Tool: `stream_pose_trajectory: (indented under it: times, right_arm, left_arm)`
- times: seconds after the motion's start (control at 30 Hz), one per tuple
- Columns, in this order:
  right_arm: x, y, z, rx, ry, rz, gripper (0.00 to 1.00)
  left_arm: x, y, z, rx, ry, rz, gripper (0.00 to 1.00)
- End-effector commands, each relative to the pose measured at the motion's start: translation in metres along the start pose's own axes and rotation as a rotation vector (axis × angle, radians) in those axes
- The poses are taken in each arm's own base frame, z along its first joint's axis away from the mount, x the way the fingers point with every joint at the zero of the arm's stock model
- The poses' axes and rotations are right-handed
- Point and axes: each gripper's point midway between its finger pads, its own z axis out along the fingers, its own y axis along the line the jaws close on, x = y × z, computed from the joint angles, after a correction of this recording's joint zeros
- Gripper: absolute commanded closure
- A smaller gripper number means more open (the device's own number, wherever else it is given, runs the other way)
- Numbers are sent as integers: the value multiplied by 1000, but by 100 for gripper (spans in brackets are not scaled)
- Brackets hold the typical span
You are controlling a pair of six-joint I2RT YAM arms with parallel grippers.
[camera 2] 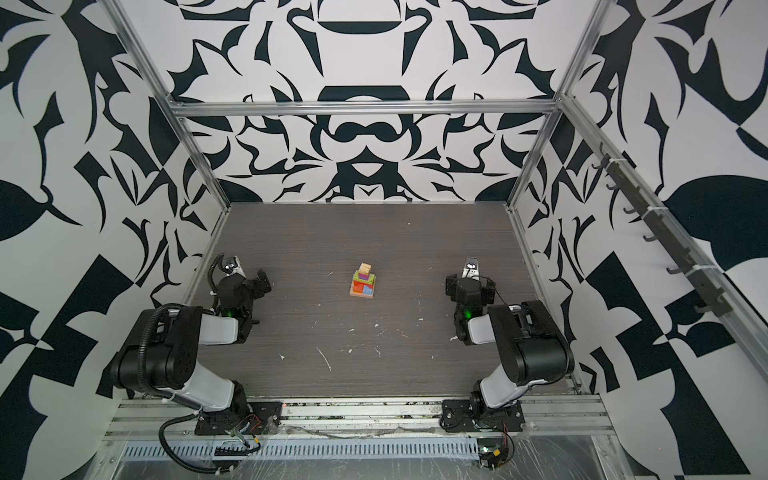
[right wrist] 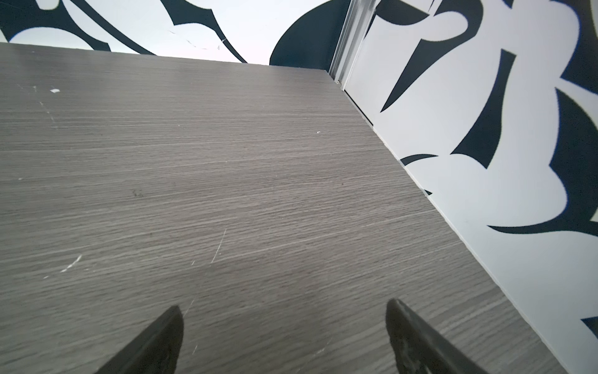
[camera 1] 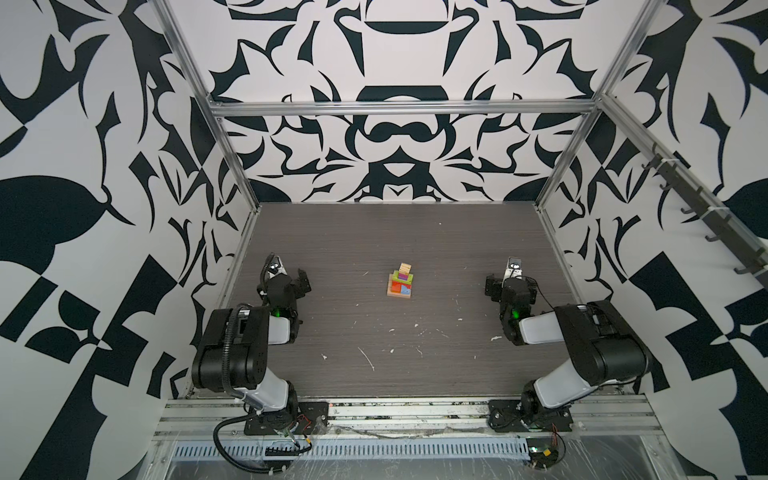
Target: Build the wood block tower
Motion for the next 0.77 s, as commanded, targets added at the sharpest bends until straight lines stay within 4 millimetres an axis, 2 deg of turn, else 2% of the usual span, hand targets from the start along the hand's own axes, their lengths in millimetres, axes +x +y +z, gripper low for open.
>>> stream_pose_trajectory:
  times: [0.0, 0.2, 0.3, 0.47, 0.73]
  right_arm:
    - [-18, 2, -1, -12, -50, 41, 0]
    - [-18, 5, -1, -21, -51, 38, 0]
    - [-17, 30, -1, -164, -43, -28, 0]
    - [-17, 8, 0, -42, -46, 22, 0]
    - [-17, 7, -1, -36, -53, 28, 0]
  left_arm:
    - [-16, 2, 1, -10, -46, -20, 0]
    - [-16, 1, 1, -9, -45, -21, 0]
    - [-16, 1, 1, -9, -44, -21, 0]
    - [-15, 1, 1, -9, -44, -21, 0]
    - [-15, 1, 1, -10, -42, -20, 0]
